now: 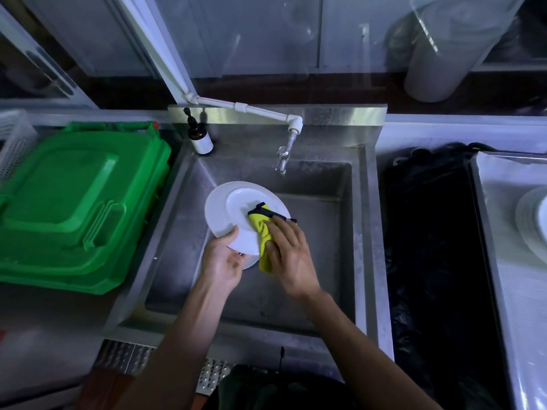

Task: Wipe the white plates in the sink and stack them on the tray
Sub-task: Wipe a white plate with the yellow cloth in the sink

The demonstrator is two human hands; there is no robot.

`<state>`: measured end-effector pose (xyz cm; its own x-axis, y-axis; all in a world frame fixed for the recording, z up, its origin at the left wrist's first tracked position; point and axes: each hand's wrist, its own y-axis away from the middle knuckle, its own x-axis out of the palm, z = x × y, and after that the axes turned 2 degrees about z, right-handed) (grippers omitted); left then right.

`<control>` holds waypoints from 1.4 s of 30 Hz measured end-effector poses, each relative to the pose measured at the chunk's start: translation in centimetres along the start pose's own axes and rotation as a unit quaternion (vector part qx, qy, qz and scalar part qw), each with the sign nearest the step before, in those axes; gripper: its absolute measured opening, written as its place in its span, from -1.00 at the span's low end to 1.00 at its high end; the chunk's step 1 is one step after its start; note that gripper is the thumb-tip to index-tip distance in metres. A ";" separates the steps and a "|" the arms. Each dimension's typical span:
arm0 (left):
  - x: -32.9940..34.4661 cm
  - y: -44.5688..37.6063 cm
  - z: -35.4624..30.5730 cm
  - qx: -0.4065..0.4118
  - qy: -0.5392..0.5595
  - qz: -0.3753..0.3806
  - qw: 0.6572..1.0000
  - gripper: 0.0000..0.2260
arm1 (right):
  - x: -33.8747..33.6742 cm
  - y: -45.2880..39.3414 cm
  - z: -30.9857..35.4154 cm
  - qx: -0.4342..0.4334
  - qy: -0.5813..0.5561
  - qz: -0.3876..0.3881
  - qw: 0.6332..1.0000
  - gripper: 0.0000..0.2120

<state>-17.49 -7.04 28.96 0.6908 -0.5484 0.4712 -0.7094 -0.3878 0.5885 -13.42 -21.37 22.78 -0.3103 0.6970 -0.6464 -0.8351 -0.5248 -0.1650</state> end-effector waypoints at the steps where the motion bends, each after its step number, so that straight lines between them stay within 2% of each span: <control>1: -0.1 0.1 -0.1 0.004 -0.001 0.006 1.000 -0.67 | -0.1 0.0 -0.2 0.006 -0.016 -0.007 1.000 -0.61; 5: -1.0 0.3 -0.2 0.012 0.002 0.039 0.999 -0.67 | -0.7 -0.5 -0.2 0.019 -0.053 -0.026 0.998 -0.65; 10: -2.2 0.3 -0.3 0.014 -0.020 0.083 0.996 -0.66 | -1.5 -1.9 -0.6 0.089 -0.094 -0.040 0.991 -0.64; 14: -3.1 0.6 -0.7 0.010 -0.069 0.123 0.990 -0.53 | -2.9 -3.7 -1.0 0.133 -0.094 -0.024 0.986 -0.61; 19: -3.0 1.4 -0.4 -0.023 -0.156 0.151 0.976 -0.52 | -4.5 -5.7 -1.3 0.136 -0.076 -0.019 0.988 -0.63; 23: -2.7 1.8 0.1 -0.036 -0.196 0.158 0.967 -0.59 | -4.8 -6.2 -0.8 0.110 -0.047 -0.007 0.993 -0.63; 30: -1.9 2.1 0.4 -0.043 -0.228 0.145 0.962 -0.57 | -4.4 -5.8 1.2 0.043 -0.003 0.007 0.999 -0.60; 35: -1.5 2.0 0.3 -0.033 -0.222 0.143 0.964 -0.58 | -3.4 -4.8 3.4 -0.042 0.037 0.022 0.998 -0.58; 38: -1.8 1.8 0.1 -0.021 -0.217 0.142 0.966 -0.67 | -3.0 -4.0 4.1 -0.076 0.040 0.041 0.995 -0.53; 42: -2.4 1.7 -0.3 -0.015 -0.196 0.155 0.968 -0.68 | -2.4 -2.8 4.1 -0.133 0.023 0.033 0.990 -0.59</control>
<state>-20.27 -6.16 29.02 0.3357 -0.8763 0.3457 -0.8654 -0.1420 0.4804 -12.25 -19.56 27.85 -0.3344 0.6369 -0.6946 -0.6625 -0.6830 -0.3074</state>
